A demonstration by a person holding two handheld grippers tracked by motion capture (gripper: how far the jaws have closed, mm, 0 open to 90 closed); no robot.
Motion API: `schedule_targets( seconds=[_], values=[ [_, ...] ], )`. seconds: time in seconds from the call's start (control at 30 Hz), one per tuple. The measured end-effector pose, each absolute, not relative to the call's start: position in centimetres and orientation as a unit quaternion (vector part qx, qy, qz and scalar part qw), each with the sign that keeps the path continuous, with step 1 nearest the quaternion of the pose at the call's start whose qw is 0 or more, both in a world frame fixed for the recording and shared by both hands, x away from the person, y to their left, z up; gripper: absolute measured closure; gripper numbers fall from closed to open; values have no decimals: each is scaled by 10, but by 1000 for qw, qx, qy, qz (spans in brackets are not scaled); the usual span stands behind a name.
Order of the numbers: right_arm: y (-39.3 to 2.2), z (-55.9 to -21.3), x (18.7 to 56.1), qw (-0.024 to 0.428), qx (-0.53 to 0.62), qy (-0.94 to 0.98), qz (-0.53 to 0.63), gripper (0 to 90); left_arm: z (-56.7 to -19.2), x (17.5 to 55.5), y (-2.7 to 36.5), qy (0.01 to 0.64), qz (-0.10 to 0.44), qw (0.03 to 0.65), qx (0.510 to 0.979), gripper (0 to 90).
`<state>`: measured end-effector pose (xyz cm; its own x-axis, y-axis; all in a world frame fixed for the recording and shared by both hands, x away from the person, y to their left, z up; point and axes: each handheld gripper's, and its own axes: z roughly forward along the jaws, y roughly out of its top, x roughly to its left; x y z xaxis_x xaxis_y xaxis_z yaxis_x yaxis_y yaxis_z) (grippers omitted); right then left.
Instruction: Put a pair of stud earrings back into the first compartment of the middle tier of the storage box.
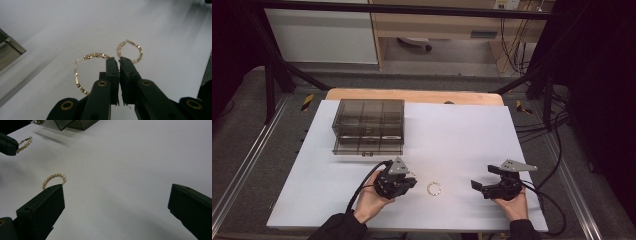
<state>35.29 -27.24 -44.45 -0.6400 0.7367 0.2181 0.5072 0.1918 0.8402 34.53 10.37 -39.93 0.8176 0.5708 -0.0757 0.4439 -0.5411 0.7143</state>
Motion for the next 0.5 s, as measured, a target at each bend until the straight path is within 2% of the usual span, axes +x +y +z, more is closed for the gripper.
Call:
schedule_targets(
  seconds=[0.5],
  values=[
    [-272,-444,353,118,409,763,487,12,-383,350,152,324,101,386,858,848]
  ],
)
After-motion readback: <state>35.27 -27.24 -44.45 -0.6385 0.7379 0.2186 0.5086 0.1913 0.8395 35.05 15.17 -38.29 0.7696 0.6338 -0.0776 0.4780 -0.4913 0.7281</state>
